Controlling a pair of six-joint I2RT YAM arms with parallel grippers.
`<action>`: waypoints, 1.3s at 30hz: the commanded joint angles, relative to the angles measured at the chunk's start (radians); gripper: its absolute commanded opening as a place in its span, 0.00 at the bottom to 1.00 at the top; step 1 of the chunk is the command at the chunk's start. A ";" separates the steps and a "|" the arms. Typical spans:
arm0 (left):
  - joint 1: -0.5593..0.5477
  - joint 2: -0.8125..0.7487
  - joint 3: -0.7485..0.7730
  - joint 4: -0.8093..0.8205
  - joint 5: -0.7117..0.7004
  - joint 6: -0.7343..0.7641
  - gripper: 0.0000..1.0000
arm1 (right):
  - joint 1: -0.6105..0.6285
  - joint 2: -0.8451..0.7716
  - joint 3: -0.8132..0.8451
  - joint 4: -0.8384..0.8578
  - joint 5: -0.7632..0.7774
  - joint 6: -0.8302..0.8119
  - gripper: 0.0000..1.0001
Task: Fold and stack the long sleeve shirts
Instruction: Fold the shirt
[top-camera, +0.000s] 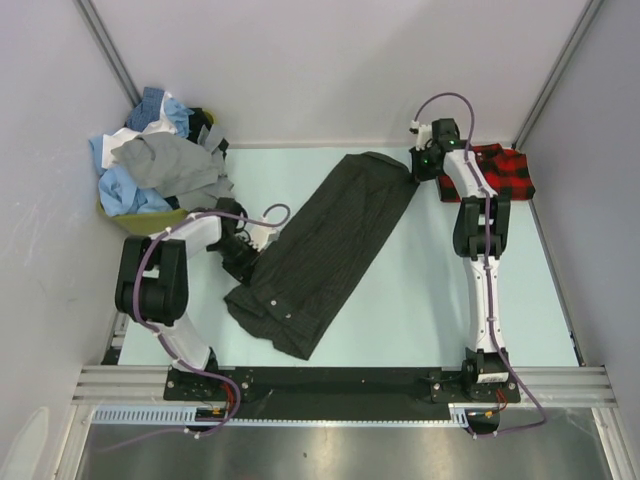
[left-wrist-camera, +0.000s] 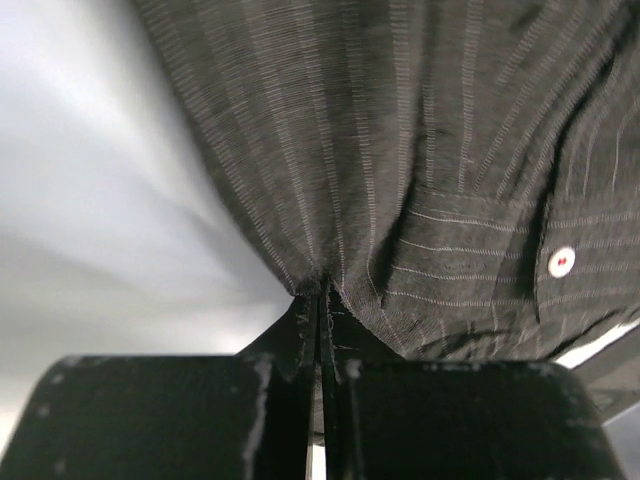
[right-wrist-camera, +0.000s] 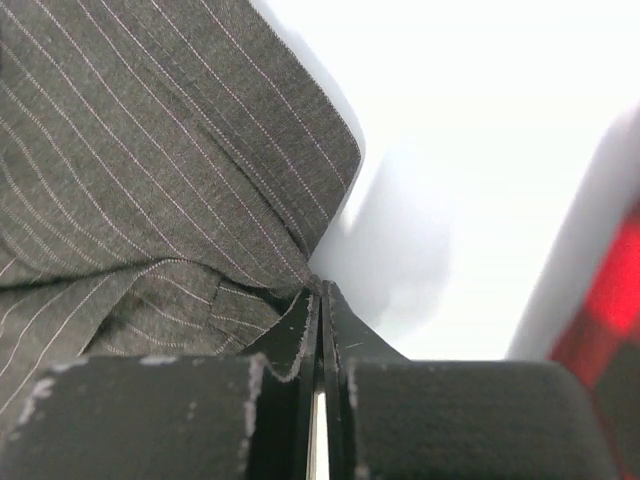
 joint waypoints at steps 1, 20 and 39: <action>-0.080 -0.032 -0.059 -0.053 0.019 -0.022 0.00 | 0.025 0.038 0.015 0.158 0.127 -0.048 0.00; -0.201 -0.051 -0.084 -0.011 0.088 -0.136 0.01 | -0.098 -0.594 -0.829 0.138 -0.308 0.287 0.52; -0.201 -0.088 -0.088 -0.034 0.079 -0.136 0.02 | -0.043 -0.504 -1.041 0.472 -0.348 0.498 0.52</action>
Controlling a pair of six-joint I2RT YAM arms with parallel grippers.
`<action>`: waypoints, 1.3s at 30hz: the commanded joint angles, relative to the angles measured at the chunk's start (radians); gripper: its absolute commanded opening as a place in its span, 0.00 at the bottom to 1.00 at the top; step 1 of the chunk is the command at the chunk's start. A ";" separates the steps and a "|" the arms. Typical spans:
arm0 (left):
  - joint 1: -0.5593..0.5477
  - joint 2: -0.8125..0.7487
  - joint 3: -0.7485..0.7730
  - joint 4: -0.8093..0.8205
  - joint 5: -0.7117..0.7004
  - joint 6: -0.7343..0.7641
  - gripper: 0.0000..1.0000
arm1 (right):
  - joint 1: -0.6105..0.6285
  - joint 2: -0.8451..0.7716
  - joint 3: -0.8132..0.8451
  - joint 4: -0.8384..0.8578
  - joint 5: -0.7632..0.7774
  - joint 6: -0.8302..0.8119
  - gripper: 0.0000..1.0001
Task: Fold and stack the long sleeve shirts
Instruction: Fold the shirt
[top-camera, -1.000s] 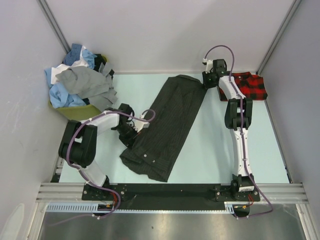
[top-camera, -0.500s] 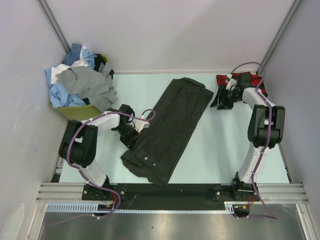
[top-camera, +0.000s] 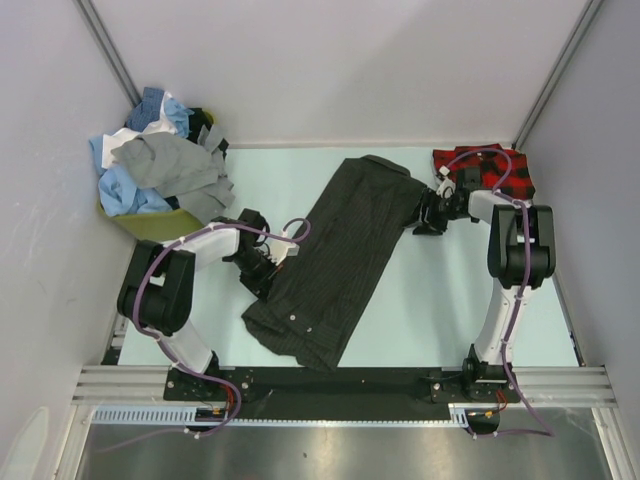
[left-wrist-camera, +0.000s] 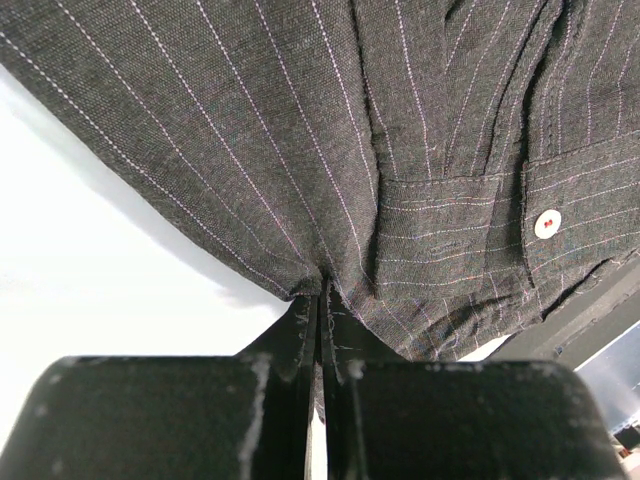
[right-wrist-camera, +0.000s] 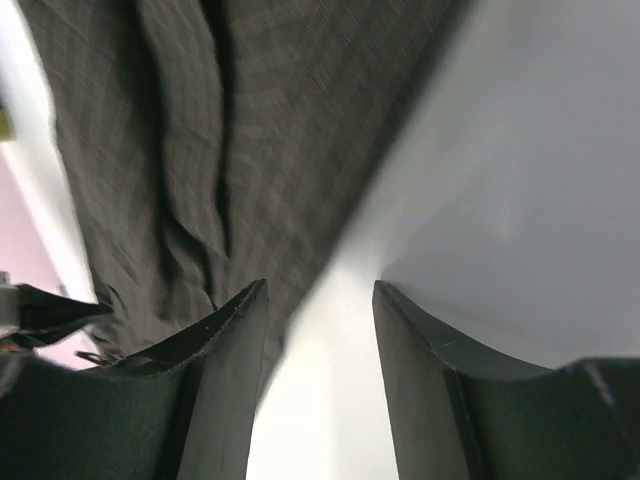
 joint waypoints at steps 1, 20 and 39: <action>-0.003 -0.033 -0.006 -0.028 0.022 -0.007 0.03 | 0.021 0.096 0.041 0.114 -0.015 0.077 0.52; -0.147 0.042 0.052 -0.023 0.103 -0.071 0.00 | 0.012 0.341 0.510 -0.001 0.143 -0.055 0.00; -0.366 -0.038 0.011 0.114 0.287 -0.271 0.42 | -0.028 0.077 0.467 -0.312 0.116 -0.378 0.79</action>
